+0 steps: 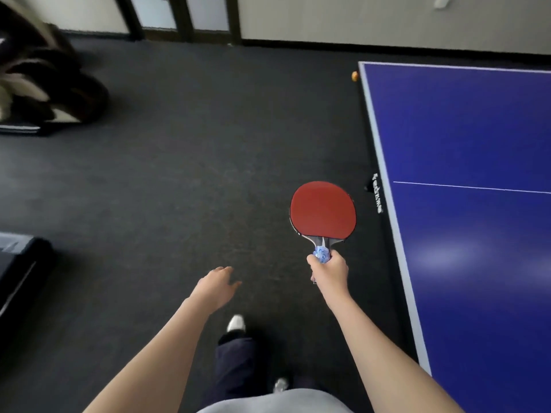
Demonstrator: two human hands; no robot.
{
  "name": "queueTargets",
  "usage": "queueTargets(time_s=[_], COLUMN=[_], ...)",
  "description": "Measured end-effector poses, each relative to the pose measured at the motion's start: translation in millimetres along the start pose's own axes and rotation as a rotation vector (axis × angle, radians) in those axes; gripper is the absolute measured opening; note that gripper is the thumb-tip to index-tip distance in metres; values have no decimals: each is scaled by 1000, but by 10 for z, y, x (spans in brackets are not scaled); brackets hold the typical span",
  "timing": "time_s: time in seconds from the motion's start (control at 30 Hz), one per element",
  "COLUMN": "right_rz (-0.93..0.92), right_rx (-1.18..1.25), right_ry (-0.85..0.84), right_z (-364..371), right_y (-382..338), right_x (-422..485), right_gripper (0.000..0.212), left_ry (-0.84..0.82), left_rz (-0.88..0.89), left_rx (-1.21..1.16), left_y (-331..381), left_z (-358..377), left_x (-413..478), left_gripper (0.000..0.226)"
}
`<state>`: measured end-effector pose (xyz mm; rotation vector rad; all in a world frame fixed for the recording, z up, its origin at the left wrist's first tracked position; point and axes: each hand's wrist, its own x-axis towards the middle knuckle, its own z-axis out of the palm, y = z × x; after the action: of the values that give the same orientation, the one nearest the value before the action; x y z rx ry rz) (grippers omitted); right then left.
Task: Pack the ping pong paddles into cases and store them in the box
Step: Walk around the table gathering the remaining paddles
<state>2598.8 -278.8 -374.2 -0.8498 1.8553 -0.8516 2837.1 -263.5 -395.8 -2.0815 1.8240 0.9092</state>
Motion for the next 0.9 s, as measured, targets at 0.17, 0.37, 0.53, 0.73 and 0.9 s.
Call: queueTargets(time_s=[0.17, 0.37, 0.53, 0.73, 0.9], right_rz=[64, 132, 196, 264, 309], right_rx=[113, 221, 304, 415, 434], right_ry=[173, 394, 518, 685, 771], right_z=[61, 110, -34, -436, -953], right_y=[-367, -935, -1192, -1243, -1172], right_x=[741, 1501, 1944, 2560, 3087], right_gripper=[14, 10, 5, 6, 9], left_ry=[-8, -51, -95, -144, -151], left_rz=[184, 384, 524, 681, 791], left_rx=[38, 153, 236, 340, 416], left_y=[376, 927, 1565, 2599, 3590], left_z=[-620, -1391, -1814, -2019, -2056], left_x=[1087, 2204, 2872, 3495, 3881], left_gripper=[47, 49, 51, 51, 51])
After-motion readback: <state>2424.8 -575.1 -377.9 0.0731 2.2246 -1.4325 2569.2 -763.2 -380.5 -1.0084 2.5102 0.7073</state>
